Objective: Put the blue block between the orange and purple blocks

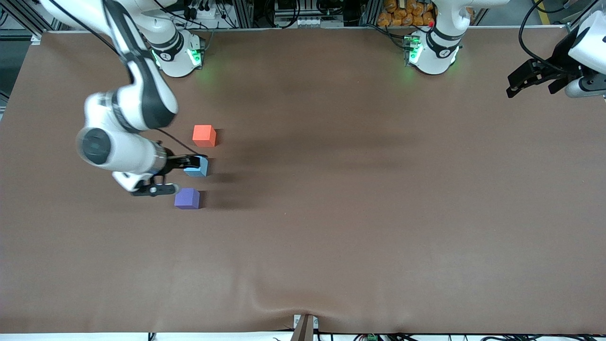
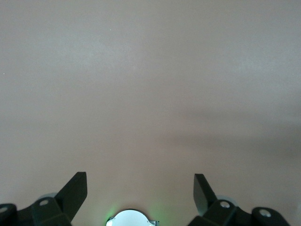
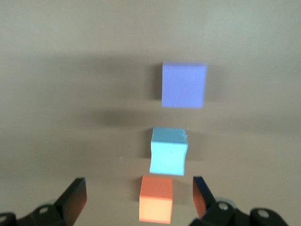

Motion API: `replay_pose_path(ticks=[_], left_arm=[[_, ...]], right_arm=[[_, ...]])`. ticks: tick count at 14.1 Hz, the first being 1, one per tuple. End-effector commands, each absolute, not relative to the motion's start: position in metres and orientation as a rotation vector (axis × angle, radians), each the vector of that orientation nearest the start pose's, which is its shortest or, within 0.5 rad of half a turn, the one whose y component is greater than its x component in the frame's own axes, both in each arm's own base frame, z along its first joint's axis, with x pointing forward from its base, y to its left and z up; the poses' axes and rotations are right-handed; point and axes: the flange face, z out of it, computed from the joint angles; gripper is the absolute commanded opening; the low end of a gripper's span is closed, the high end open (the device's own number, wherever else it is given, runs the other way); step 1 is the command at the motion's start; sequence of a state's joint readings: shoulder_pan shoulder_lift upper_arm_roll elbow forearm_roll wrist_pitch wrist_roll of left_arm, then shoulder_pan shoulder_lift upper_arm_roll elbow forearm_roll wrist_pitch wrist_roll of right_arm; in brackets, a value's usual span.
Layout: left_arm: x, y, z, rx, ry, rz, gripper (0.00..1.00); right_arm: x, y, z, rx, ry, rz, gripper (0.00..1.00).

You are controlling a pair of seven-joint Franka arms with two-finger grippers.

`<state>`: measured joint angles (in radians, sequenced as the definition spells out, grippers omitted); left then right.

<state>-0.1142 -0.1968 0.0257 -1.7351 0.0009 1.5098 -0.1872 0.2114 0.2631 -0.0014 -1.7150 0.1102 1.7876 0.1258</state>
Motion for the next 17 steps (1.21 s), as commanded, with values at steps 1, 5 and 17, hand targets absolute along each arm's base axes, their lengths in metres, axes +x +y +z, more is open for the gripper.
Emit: replay_pose_path(ticks=[1, 5, 17], left_arm=[[0.482, -0.04, 0.649, -3.141, -0.132, 0.04, 1.0], [0.485, -0.044, 0.646, -3.138, -0.117, 0.056, 1.0], [0.466, -0.071, 0.657, -3.125, -0.081, 0.028, 1.0]], right_arm=[[0.63, 0.101, 0.519, -3.132, -0.093, 0.338, 1.0], [0.618, 0.069, 0.583, -3.17, -0.155, 0.308, 1.0], [0.53, 0.02, 0.633, -3.097, -0.08, 0.117, 1.0]])
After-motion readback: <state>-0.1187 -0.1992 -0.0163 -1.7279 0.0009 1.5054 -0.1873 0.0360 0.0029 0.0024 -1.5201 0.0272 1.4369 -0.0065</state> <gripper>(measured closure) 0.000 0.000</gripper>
